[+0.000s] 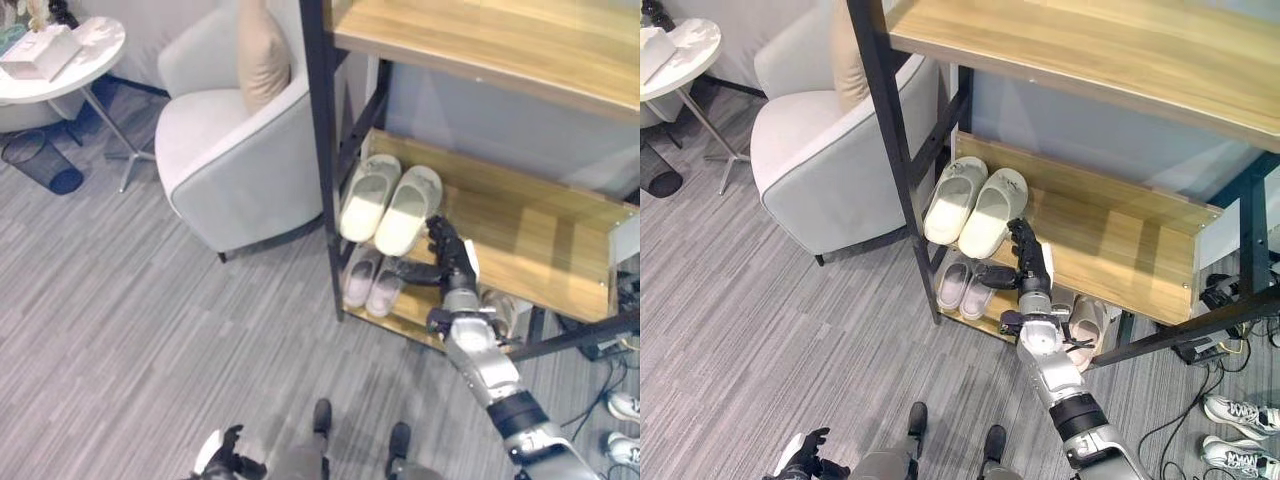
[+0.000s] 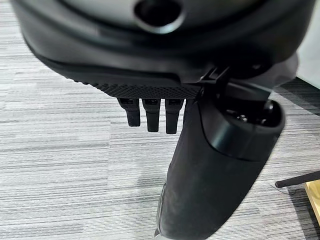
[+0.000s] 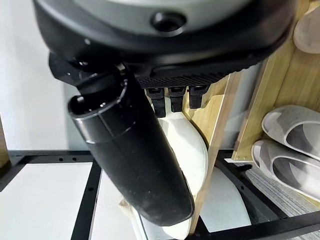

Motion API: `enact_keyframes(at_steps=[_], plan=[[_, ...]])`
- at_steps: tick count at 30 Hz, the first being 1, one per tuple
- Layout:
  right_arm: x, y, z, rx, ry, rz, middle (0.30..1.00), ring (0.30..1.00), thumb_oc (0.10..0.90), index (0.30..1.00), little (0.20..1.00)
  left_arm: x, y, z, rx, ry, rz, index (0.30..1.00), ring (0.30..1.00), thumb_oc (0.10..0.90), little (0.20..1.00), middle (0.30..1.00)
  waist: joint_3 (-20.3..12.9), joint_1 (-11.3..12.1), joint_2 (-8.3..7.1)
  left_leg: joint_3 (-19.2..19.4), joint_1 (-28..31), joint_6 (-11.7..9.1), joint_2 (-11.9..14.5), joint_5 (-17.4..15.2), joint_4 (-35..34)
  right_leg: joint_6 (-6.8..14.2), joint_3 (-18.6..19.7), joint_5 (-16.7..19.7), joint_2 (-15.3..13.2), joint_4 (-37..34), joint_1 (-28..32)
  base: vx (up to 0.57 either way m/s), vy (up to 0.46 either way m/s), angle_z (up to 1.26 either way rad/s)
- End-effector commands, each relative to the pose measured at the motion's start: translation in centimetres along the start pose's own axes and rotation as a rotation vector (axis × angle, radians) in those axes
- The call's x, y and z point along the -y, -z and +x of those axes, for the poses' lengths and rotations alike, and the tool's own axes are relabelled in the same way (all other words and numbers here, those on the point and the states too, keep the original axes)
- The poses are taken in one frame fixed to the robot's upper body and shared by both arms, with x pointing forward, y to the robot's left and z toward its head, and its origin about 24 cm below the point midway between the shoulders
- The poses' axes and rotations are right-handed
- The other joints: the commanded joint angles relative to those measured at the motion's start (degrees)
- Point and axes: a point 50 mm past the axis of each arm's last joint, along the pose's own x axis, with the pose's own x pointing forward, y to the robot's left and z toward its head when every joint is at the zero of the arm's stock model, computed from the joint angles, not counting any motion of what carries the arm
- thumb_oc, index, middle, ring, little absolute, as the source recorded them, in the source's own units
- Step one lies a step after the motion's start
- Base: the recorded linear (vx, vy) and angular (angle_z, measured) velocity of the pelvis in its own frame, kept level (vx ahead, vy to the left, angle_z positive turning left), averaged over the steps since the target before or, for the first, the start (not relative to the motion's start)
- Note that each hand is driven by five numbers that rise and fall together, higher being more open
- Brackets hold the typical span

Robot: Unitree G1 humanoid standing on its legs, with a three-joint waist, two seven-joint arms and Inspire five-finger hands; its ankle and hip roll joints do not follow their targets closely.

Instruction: Arrange the slippers neatly on the shoe rack.

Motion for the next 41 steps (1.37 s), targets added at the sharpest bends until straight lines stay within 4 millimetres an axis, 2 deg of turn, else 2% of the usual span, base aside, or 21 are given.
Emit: enact_keyframes(at_steps=[1, 6, 11, 13, 14, 18, 19, 20, 22, 23, 24, 25, 26, 30, 34, 35, 36, 37, 38, 39, 41], plan=[[-0.1, -4.8, 0.6, 0.257, 0.006, 0.053, 0.900, 0.900, 0.800, 0.900, 0.900, -0.5, 2.0, -0.2, -0.066, -0.019, 0.066, 0.900, 0.900, 0.800, 0.900, 0.900, -4.7, 0.7, -2.29, 0.7, 5.2, 0.1, -0.5, -10.1, -0.4, 0.9, 2.6, -5.7, -0.6, 2.6, -1.5, 0.00, 0.000, 0.00], [1.2, -4.4, 0.1, 0.271, 0.055, -0.008, 0.900, 0.900, 0.800, 0.900, 0.900, 0.0, 3.0, -0.6, -0.108, -0.004, 0.061, 0.900, 0.900, 0.800, 0.900, 0.900, -5.5, 0.2, -2.35, 0.8, 5.8, 0.0, -0.4, -10.2, -0.4, 0.9, 2.8, -5.6, -0.3, 2.2, -0.8, 0.00, 0.000, 0.00], [2.3, -4.5, -1.5, 0.313, 0.049, -0.071, 0.900, 0.900, 0.800, 0.900, 0.900, -0.1, 3.5, -0.7, -0.135, -0.006, 0.039, 0.900, 0.900, 0.800, 0.900, 0.900, -6.2, -0.6, -2.61, 1.1, 6.4, -0.1, -0.3, -10.3, -0.4, 0.9, 3.0, -5.7, 0.0, 2.1, -0.2, -0.03, -0.006, 0.00], [3.6, -4.1, -4.0, 0.347, 0.015, -0.214, 0.900, 0.900, 0.800, 0.900, 0.900, 0.2, 4.0, -0.8, -0.170, 0.003, 0.007, 0.900, 0.900, 0.800, 0.900, 0.900, -7.3, -2.1, -2.85, 1.5, 7.4, -0.1, -0.1, -10.5, -0.4, 0.9, 2.9, -6.1, 0.2, 2.3, 0.8, -0.05, -0.004, 0.02], [3.6, -4.0, -4.1, 0.346, 0.015, -0.214, 0.900, 0.900, 0.800, 0.900, 0.900, 0.2, 4.0, -0.9, -0.171, 0.003, 0.008, 0.900, 0.900, 0.800, 0.900, 0.900, -7.4, -2.1, -2.85, 1.5, 7.4, -0.1, -0.1, -10.5, -0.4, 0.9, 2.9, -6.1, 0.2, 2.3, 0.8, -0.05, -0.006, 0.05], [4.4, -2.1, -6.9, 0.293, -0.023, -0.337, 0.900, 0.900, 0.800, 0.900, 0.900, 0.5, 3.6, -0.8, -0.161, 0.005, -0.021, 0.900, 0.900, 0.800, 0.900, 0.900, -8.5, -3.7, -2.76, 2.0, 8.3, 0.0, -0.1, -10.7, -0.4, 1.0, 3.2, -5.9, 0.5, 2.2, 1.5, -0.04, -0.014, -0.05], [4.4, -2.1, -6.9, 0.292, -0.023, -0.338, 0.900, 0.900, 0.800, 0.900, 0.900, 0.5, 3.6, -0.8, -0.162, 0.006, -0.021, 0.900, 0.900, 0.800, 0.900, 0.900, -8.6, -3.7, -2.75, 2.0, 8.3, 0.0, 0.0, -10.7, -0.4, 1.0, 3.2, -5.9, 0.5, 2.2, 1.5, -0.06, -0.023, -0.07], [4.5, -0.1, -8.3, 0.197, -0.038, -0.277, 0.900, 0.900, 0.800, 0.900, 0.900, 0.9, 3.6, -0.9, -0.159, 0.026, -0.028, 0.900, 0.900, 0.800, 0.900, 0.900, -9.1, -4.5, -2.58, 2.6, 8.9, 0.0, 0.0, -10.8, -0.4, 1.1, 3.7, -5.8, 0.6, 2.1, 1.8, -0.05, -0.021, -0.06], [4.6, 1.5, -9.4, 0.113, -0.056, -0.240, 0.900, 0.900, 0.800, 0.900, 0.900, 1.0, 3.7, -1.0, -0.167, 0.043, -0.046, 0.900, 0.900, 0.800, 0.900, 0.900, -9.5, -5.0, -2.46, 3.0, 9.5, 0.0, 0.0, -11.0, -0.4, 1.1, 4.2, -5.8, 0.7, 2.1, 2.1, -0.04, -0.024, -0.25], [5.0, 2.5, -9.8, 0.066, -0.067, -0.279, 0.900, 0.900, 0.800, 0.900, 0.900, 1.1, 3.9, -1.0, -0.175, 0.054, -0.065, 0.900, 0.900, 0.800, 0.900, 0.900, -9.6, -5.4, -2.35, 3.2, 10.0, 0.1, 0.0, -11.1, -0.4, 1.1, 4.5, -5.9, 0.8, 2.2, 2.3, -0.03, -0.031, -0.39], [5.9, 3.9, -10.8, 0.003, -0.084, -0.399, 0.900, 0.900, 0.800, 0.900, 0.900, 1.4, 4.6, -1.4, -0.191, 0.072, -0.087, 0.900, 0.900, 0.800, 0.900, 0.900, -9.8, -5.9, -2.12, 3.7, 11.0, 0.2, 0.1, -11.4, -0.4, 1.1, 5.1, -6.0, 0.8, 2.3, 2.9, -0.02, -0.022, -0.26], [5.9, 3.9, -10.8, 0.003, -0.084, -0.399, 0.900, 0.900, 0.800, 0.900, 0.900, 1.4, 4.6, -1.4, -0.192, 0.072, -0.087, 0.900, 0.900, 0.800, 0.900, 0.900, -9.8, -5.9, -2.10, 3.7, 11.1, 0.2, 0.1, -11.4, -0.4, 1.1, 5.1, -6.0, 0.8, 2.3, 3.0, -0.02, -0.022, -0.21], [6.3, 5.1, -11.2, -0.047, -0.091, -0.458, 0.900, 0.900, 0.800, 0.900, 0.900, 1.6, 4.6, -1.4, -0.190, 0.084, -0.097, 0.900, 0.900, 0.800, 0.900, 0.900, -9.9, -6.1, -1.98, 3.9, 11.5, 0.3, 0.0, -11.6, -0.4, 1.0, 5.5, -6.1, 0.9, 2.4, 3.2, -0.03, -0.015, -0.17], [8.6, 10.8, -14.0, -0.339, -0.040, -0.546, 0.900, 0.900, 0.800, 0.900, 0.900, 2.3, 4.9, -1.8, -0.201, 0.114, -0.118, 0.900, 0.900, 0.800, 0.900, 0.900, -10.1, -6.8, -1.63, 4.6, 12.7, 0.3, 0.1, -11.7, -0.4, 1.0, 6.3, -6.1, 1.0, 2.3, 3.9, -0.04, -0.007, -0.19], [10.6, 16.2, -18.5, -0.696, 0.150, -0.422, 0.900, 0.900, 0.800, 0.900, 0.900, 2.9, 5.6, -2.2, -0.236, 0.149, -0.126, 0.900, 0.900, 0.800, 0.900, 0.900, -10.7, -7.3, -1.33, 4.8, 13.5, 0.5, 0.0, -12.0, -0.4, 1.0, 6.9, -5.9, 1.1, 2.0, 4.5, -0.01, 0.002, -0.06], [10.6, 16.2, -18.5, -0.696, 0.150, -0.422, 0.900, 0.900, 0.800, 0.900, 0.900, 2.9, 5.6, -2.2, -0.235, 0.149, -0.126, 0.900, 0.900, 0.800, 0.900, 0.900, -10.6, -7.3, -1.34, 4.8, 13.6, 0.5, 0.0, -12.0, -0.4, 1.0, 7.0, -5.9, 1.1, 1.9, 4.6, -0.02, 0.005, -0.05], [10.9, 18.2, -21.0, -0.856, 0.223, -0.352, 0.900, 0.900, 0.800, 0.900, 0.900, 2.9, 5.7, -2.3, -0.243, 0.155, -0.133, 0.900, 0.900, 0.800, 0.900, 0.900, -10.8, -7.3, -1.30, 4.9, 13.6, 0.5, 0.0, -11.9, -0.4, 1.0, 7.0, -5.7, 1.1, 1.7, 4.8, -0.02, -0.003, -0.11], [10.8, 19.1, -22.3, -0.934, 0.256, -0.304, 0.900, 0.900, 0.800, 0.900, 0.900, 2.7, 5.7, -2.2, -0.240, 0.154, -0.124, 0.900, 0.900, 0.800, 0.900, 0.900, -10.9, -7.4, -1.37, 5.1, 13.5, 0.4, 0.0, -11.8, -0.4, 1.0, 6.8, -5.6, 1.0, 1.5, 4.9, -0.02, -0.004, -0.15], [10.8, 19.1, -22.2, -0.934, 0.256, -0.303, 0.900, 0.900, 0.800, 0.900, 0.900, 2.7, 5.7, -2.1, -0.240, 0.153, -0.124, 0.900, 0.900, 0.800, 0.900, 0.900, -10.9, -7.4, -1.39, 5.1, 13.5, 0.4, -0.1, -11.8, -0.4, 1.0, 6.8, -5.6, 1.0, 1.4, 4.9, -0.02, -0.008, -0.09], [10.7, 20.3, -24.2, -1.056, 0.327, -0.223, 0.900, 0.900, 0.800, 0.900, 0.900, 2.6, 5.4, -2.0, -0.232, 0.157, -0.110, 0.900, 0.900, 0.800, 0.900, 0.900, -11.1, -7.4, -1.49, 5.3, 13.1, 0.2, -0.1, -11.7, -0.4, 1.1, 6.3, -5.4, 1.0, 1.1, 5.0, 0.00, 0.000, 0.00], [10.5, 21.1, -26.2, -1.161, 0.373, -0.155, 0.900, 0.900, 0.800, 0.900, 0.900, 2.5, 5.1, -1.8, -0.224, 0.159, -0.102, 0.900, 0.900, 0.800, 0.900, 0.900, -11.3, -7.4, -1.53, 5.5, 13.0, 0.1, -0.1, -11.6, -0.4, 1.1, 5.9, -5.3, 1.0, 1.0, 5.0, 0.00, 0.000, 0.00]])
